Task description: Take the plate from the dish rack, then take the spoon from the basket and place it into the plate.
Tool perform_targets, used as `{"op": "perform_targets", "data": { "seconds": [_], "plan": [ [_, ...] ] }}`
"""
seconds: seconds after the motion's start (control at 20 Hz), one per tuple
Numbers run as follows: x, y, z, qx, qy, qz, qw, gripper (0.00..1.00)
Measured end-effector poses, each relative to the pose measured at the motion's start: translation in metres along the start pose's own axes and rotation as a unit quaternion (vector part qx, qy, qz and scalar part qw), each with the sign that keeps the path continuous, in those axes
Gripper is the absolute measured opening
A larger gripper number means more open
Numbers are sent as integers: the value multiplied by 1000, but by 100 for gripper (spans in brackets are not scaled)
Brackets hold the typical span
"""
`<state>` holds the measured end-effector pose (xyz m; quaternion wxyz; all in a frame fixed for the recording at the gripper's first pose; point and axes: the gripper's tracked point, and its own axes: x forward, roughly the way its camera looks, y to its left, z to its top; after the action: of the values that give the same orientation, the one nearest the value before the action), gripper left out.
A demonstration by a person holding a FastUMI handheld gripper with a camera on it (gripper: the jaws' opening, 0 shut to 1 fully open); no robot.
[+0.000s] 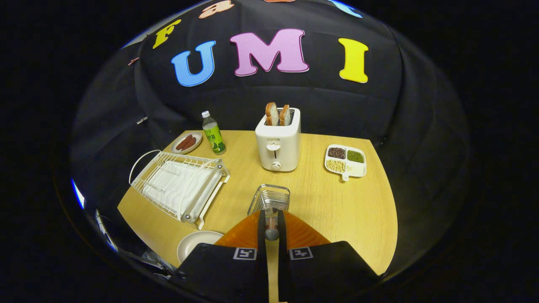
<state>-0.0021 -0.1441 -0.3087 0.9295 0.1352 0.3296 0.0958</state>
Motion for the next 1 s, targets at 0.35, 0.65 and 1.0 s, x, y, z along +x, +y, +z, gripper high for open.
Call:
{"op": "perform_targets", "data": {
  "seconds": [0.35,0.65,1.0],
  "plan": [
    [-82,53,51,-11,-59,23,998,13],
    [-86,111,-36,3,20,66,998,13],
    [-36,148,-128,14,49,75,996,13]
  ]
}}
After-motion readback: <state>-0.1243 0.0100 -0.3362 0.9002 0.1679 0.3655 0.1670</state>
